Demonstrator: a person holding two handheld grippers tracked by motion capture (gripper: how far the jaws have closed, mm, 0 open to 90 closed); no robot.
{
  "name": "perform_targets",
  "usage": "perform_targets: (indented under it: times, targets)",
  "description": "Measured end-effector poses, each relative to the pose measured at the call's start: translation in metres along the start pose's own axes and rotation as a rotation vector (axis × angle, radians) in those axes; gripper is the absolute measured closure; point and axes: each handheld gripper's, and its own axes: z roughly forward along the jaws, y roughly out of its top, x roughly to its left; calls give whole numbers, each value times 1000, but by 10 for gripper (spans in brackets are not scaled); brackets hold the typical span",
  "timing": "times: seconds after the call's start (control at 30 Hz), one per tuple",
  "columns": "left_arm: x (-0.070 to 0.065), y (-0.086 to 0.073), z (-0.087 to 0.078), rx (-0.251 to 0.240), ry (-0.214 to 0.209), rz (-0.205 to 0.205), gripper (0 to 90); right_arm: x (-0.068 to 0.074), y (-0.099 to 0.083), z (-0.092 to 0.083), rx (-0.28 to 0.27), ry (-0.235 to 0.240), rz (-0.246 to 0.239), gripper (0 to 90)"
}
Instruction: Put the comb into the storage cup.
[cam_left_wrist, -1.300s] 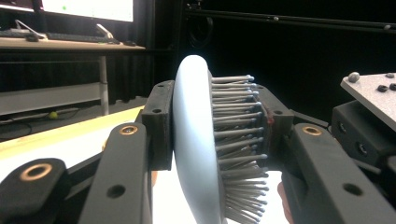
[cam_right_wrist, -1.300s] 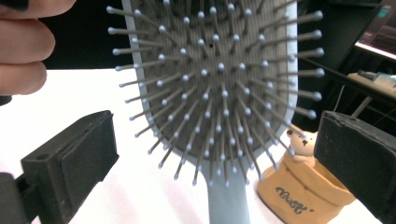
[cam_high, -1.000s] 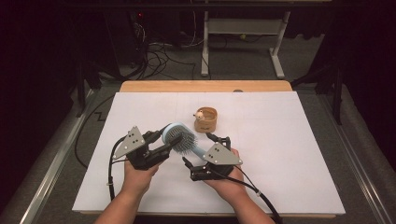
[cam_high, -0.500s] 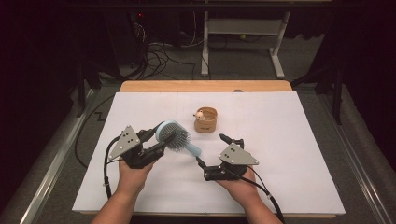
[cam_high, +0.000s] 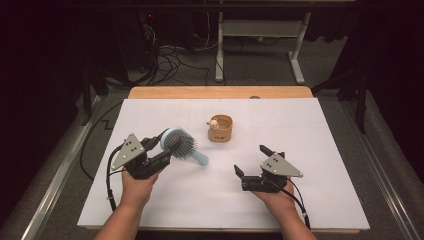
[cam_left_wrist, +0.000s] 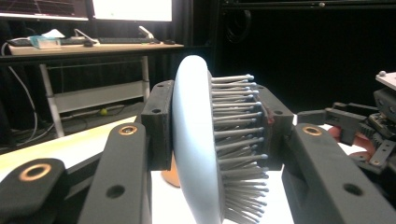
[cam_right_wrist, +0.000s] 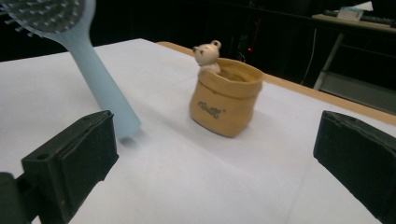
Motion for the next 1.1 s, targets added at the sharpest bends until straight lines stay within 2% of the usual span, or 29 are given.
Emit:
perform_targets:
  times: [0.4,0.5,0.73,1.1]
  targets:
    - [4,2,-7,4,45,26,575,-30,-18,-23,8,-82,43,1]
    - [7,4,-9,-2,56,21,574,-36,-21,-28,8,-96,52,1]
    - [13,5,-15,-4,86,16,574,-47,-27,-42,4,-127,70,1]
    - [17,4,-17,-5,97,8,574,-62,-35,-58,-2,-166,105,1]
